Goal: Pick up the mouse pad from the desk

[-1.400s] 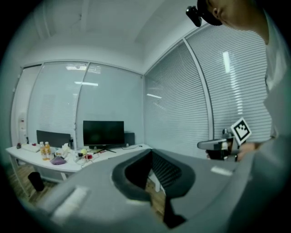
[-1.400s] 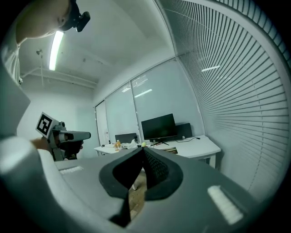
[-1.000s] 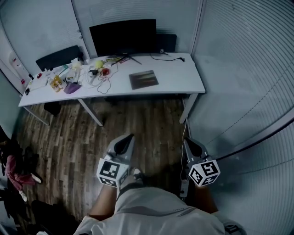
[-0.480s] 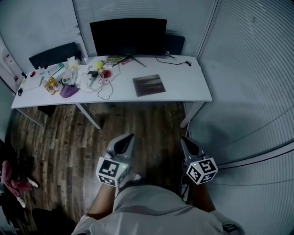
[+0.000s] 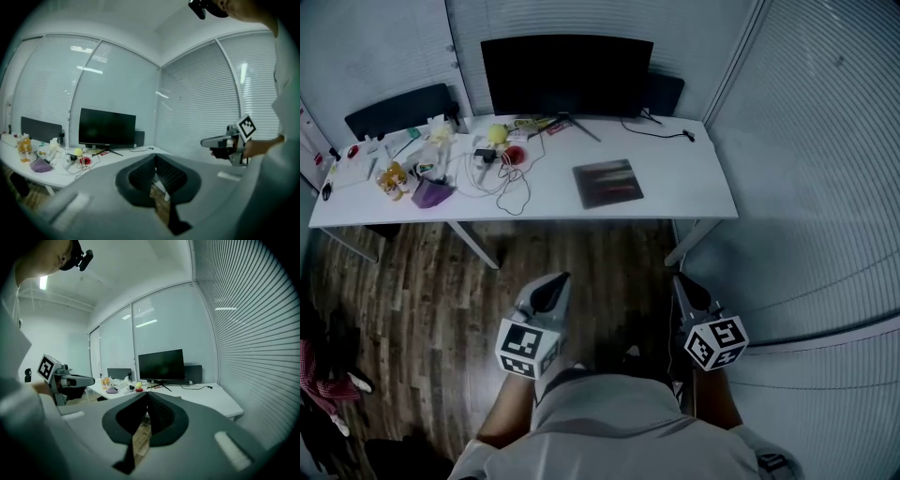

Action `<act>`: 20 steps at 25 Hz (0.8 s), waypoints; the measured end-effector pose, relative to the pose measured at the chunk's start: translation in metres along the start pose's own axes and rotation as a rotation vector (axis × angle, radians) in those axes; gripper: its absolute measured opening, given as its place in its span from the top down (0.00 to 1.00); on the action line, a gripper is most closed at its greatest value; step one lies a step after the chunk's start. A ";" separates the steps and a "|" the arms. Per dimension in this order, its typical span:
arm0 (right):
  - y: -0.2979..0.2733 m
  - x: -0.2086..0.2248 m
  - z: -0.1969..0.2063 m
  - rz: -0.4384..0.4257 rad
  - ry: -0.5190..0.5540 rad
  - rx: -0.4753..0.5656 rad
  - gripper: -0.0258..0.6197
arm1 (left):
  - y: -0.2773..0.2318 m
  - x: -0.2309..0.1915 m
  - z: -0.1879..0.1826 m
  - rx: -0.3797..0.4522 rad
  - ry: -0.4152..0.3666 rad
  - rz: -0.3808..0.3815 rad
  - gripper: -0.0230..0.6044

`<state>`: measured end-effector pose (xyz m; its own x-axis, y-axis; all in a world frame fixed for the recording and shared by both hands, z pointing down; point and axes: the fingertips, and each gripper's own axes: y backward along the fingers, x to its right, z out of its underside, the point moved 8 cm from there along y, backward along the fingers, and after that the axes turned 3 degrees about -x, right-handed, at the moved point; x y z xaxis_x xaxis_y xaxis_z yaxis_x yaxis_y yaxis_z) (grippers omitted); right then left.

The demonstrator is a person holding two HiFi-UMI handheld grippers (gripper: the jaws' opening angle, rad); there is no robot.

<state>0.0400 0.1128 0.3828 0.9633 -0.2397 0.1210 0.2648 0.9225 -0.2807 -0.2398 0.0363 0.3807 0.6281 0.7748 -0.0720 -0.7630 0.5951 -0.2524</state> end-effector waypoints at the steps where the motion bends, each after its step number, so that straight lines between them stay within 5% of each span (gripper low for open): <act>1: -0.008 0.002 -0.002 -0.008 0.005 -0.002 0.96 | -0.005 -0.005 -0.001 -0.001 0.000 -0.003 0.96; 8: -0.068 0.052 -0.010 -0.078 -0.005 -0.004 0.96 | -0.059 -0.029 -0.012 -0.024 -0.008 -0.075 0.96; 20: -0.164 0.210 -0.041 -0.187 -0.051 0.003 0.96 | -0.206 -0.024 -0.054 -0.074 0.008 -0.164 0.96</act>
<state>0.2011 -0.1012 0.4149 0.8937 -0.3915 0.2190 0.4388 0.8643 -0.2458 -0.0892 -0.1170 0.3820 0.7447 0.6666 -0.0321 -0.6370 0.6956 -0.3321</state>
